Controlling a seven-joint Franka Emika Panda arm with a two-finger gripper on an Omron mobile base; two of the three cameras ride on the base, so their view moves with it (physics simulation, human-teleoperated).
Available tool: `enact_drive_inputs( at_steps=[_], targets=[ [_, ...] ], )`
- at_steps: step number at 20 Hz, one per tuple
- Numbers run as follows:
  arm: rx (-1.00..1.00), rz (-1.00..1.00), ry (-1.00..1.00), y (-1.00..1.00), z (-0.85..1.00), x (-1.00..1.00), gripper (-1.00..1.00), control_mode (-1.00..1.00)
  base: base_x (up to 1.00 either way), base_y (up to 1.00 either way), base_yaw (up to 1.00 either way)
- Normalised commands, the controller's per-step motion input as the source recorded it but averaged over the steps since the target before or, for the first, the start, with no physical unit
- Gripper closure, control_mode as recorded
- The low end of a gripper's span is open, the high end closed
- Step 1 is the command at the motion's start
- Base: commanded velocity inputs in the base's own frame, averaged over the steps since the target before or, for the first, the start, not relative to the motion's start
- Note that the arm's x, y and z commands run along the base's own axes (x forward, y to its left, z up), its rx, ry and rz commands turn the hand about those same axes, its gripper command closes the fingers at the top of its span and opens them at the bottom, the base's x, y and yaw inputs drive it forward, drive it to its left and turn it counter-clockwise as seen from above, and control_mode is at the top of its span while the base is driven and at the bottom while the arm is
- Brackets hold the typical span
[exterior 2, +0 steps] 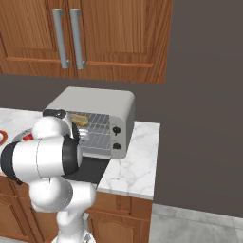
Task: Open the toaster oven door. Place the hotdog bun on the top rack in the toaster oven and place the steak on the bottom rack.
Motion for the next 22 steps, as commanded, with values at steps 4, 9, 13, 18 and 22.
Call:
enact_drive_inputs(
  at_steps=[4,9,13,18,22],
  targets=[
    [0.0,0.0,0.08,0.0,-0.69,-0.12,-1.0,-1.0,0.0,0.0,0.0],
    [0.0,0.0,0.1,0.0,-0.41,-0.74,-1.0,-1.0,0.0,0.0,0.0],
    [0.0,0.0,0.19,0.0,-0.25,-0.93,-1.0,-1.0,0.0,0.0,0.0],
    [0.0,0.0,0.23,0.0,-0.2,-0.93,-1.0,-1.0,0.0,0.0,0.0],
    [0.0,0.0,0.21,0.0,-0.22,-0.94,-1.0,-1.0,0.0,0.0,0.0]
  ],
)
